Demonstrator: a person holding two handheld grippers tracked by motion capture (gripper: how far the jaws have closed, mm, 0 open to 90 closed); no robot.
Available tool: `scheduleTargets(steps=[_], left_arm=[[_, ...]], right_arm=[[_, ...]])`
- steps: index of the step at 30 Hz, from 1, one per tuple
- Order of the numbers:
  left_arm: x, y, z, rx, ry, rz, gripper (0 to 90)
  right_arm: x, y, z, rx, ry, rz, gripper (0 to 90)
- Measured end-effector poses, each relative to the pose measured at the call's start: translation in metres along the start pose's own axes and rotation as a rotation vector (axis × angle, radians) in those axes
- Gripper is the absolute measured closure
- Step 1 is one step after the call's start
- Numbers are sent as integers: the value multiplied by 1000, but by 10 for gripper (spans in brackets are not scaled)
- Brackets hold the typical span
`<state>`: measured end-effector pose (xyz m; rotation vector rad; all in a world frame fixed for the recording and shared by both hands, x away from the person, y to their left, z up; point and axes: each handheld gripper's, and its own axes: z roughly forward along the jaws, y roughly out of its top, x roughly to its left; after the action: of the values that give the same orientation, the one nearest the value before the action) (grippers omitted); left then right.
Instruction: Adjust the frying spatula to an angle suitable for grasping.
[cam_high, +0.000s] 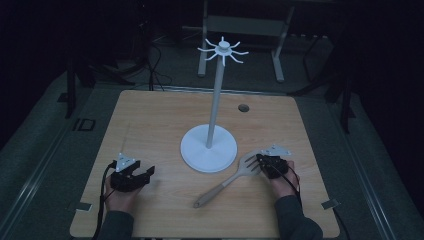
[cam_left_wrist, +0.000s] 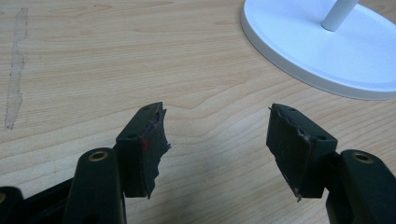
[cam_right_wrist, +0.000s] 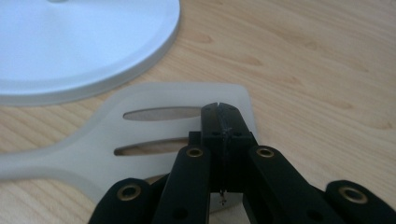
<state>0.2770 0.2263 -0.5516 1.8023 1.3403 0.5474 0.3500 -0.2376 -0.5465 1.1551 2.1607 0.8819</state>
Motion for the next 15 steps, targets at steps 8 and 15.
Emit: scheduleTargets(steps=[8,15], left_arm=[[0,0,0,2,1,0,374],[0,0,0,6,4,-2,374]], right_arm=[[2,-14,-10,25,-4,3,898],[3,-30,-22,68,28,18,898]])
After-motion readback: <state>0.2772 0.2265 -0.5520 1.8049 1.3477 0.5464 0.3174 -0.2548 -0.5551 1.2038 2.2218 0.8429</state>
